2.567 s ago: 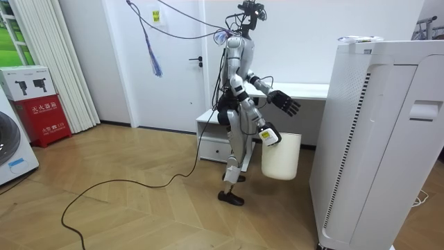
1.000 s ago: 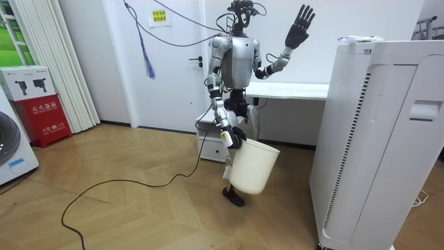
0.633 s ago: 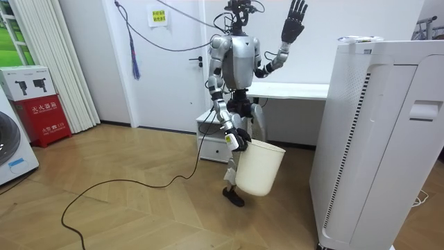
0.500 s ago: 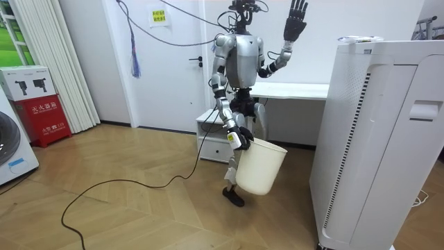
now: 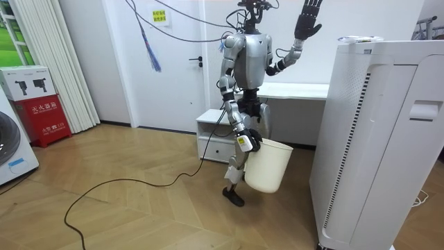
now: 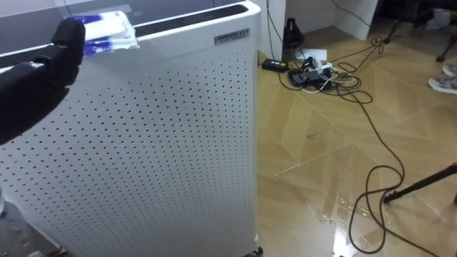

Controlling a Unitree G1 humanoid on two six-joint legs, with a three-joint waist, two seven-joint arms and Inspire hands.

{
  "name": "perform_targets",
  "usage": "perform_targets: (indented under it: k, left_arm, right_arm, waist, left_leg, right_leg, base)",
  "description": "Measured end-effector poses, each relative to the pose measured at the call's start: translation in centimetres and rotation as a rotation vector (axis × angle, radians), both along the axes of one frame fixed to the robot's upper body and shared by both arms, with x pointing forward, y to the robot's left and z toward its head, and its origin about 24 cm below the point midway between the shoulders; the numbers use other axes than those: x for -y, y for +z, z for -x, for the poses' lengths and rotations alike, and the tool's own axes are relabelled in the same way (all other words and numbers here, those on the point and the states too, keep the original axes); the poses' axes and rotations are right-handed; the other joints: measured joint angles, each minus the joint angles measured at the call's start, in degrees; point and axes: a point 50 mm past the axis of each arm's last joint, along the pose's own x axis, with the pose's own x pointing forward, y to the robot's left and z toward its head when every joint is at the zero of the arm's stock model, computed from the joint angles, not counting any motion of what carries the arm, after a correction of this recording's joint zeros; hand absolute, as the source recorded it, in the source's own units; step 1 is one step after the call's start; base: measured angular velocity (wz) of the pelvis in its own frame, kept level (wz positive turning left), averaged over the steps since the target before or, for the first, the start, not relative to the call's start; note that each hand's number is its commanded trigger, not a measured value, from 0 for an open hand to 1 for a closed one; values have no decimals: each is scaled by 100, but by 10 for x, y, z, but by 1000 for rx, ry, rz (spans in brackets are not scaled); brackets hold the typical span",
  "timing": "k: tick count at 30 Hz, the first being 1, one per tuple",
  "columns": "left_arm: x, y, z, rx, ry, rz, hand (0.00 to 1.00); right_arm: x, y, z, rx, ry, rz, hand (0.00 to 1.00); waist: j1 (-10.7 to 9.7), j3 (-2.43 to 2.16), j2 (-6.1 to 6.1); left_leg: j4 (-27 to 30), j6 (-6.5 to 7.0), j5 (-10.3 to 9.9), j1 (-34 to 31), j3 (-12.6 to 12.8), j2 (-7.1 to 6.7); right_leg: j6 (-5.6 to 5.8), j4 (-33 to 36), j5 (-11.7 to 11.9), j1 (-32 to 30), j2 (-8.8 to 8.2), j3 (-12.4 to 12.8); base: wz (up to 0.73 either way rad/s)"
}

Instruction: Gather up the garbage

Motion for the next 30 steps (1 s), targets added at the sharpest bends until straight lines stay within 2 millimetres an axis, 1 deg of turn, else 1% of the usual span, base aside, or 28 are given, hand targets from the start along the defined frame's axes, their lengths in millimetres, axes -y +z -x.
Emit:
perform_targets:
  k: [1,3,4,7,11,14,20,30]
  left_arm:
    - [0,0,-1,-9,5,-21,0]
    - [0,0,-1,-25,9,-47,0]
    - [-1,0,-2,-40,15,-62,0]
    - [-2,-3,-3,-82,25,-77,0]
    - [-4,-10,-6,-171,50,-97,0]
    - [-5,-12,-8,-210,61,-107,0]
    - [-4,-13,-9,-240,74,-146,0]
    - [-7,-12,-10,-265,101,-251,0]
  right_arm:
    - [0,0,0,-1,13,0,100]
    - [0,0,0,-1,14,-1,100]
    - [0,0,1,-4,13,0,100]
    - [2,0,3,-11,5,-1,100]
    - [4,0,4,-23,6,0,100]
    - [3,0,4,-23,11,-6,100]
    - [2,0,3,-20,26,-28,100]
    - [3,-1,5,-28,28,-31,100]
  waist:
    - [4,-7,11]
    - [20,3,2]
    - [28,16,-24]
    - [86,8,-16]
    - [100,4,-16]
    - [116,3,-17]
    - [130,-11,3]
    - [150,-19,14]
  left_leg:
    - [-15,0,0,17,5,0]
    - [-69,0,18,75,21,-11]
    - [-93,0,19,114,35,-17]
    - [-168,10,35,176,75,-35]
    - [-225,16,40,182,49,-60]
    - [-256,19,42,182,15,-69]
    - [-301,19,42,196,16,-71]
    - [-312,20,42,212,22,-78]
  right_leg:
    - [-1,-6,-1,11,-3,6]
    - [-1,-29,-1,31,1,21]
    - [-1,-105,-1,79,1,30]
    - [4,-177,-3,99,-9,65]
    - [20,-199,7,131,-20,48]
    - [20,-212,7,168,-29,5]
    - [22,-261,9,190,-33,-17]
    - [28,-280,13,181,-35,-12]
  base:
    - [-5]
    - [-5]
    - [-5]
    - [-5]
    - [3]
    - [6]
    - [1]
    - [0]
